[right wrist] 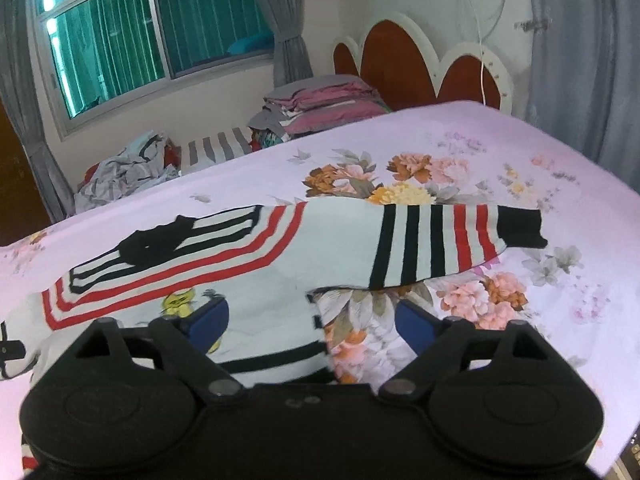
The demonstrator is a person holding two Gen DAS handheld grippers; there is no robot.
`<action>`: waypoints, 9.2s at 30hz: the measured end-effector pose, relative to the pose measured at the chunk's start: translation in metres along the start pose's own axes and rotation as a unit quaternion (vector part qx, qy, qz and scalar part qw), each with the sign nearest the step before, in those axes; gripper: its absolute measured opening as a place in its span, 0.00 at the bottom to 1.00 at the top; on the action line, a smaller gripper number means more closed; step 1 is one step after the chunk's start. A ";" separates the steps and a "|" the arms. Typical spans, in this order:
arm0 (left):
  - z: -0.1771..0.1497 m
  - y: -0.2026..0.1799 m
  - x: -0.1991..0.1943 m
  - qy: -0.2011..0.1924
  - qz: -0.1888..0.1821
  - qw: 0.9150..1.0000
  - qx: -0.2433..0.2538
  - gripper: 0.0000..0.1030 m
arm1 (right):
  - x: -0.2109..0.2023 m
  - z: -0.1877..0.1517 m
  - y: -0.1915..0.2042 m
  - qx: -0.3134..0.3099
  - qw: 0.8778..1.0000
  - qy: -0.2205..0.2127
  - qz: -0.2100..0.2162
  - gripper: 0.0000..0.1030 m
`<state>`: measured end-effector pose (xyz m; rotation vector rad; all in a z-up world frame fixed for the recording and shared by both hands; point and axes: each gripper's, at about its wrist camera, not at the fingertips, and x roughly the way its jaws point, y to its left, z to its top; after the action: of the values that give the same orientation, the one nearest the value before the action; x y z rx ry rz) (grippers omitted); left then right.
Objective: Fold small clothes
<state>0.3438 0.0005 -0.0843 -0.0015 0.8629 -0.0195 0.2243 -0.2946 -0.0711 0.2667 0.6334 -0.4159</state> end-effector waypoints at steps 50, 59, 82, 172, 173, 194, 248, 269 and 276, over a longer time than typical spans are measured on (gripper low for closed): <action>0.039 -0.067 0.067 -0.024 -0.034 0.999 -0.027 1.00 | 0.132 0.090 -0.101 0.026 0.998 -0.059 0.008 0.07; 0.045 -0.023 0.071 -0.018 -0.073 0.996 -0.055 1.00 | 0.143 0.066 0.060 -0.083 0.982 -0.012 0.167 0.07; 0.032 -0.076 0.158 0.099 -0.231 0.963 -0.096 0.71 | 0.114 -0.004 0.025 -0.118 0.987 0.059 0.097 0.46; 0.028 0.008 0.139 0.023 -0.131 0.982 -0.134 0.06 | 0.196 0.043 0.053 -0.140 0.982 0.062 0.113 0.30; 0.025 0.014 0.133 0.019 -0.129 0.982 -0.139 0.06 | 0.190 0.042 0.057 -0.144 0.980 0.058 0.121 0.31; -0.061 0.258 0.069 -0.020 0.018 0.940 -0.341 0.81 | 0.118 -0.024 0.240 -0.204 0.942 0.074 0.256 0.36; 0.046 0.180 0.093 -0.157 -0.168 0.948 -0.219 0.07 | 0.160 0.000 0.246 -0.170 0.968 0.071 0.168 0.35; 0.032 -0.009 0.114 -0.034 -0.199 0.979 0.014 0.79 | 0.149 0.015 0.144 -0.118 0.974 0.078 0.175 0.49; 0.013 0.066 0.082 -0.065 -0.123 0.990 -0.026 0.79 | 0.141 0.000 0.192 -0.159 0.953 0.094 0.238 0.61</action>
<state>0.4087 0.0647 -0.1389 -0.1560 0.7285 -0.2266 0.4136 -0.1661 -0.1369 0.1429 0.7851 0.1805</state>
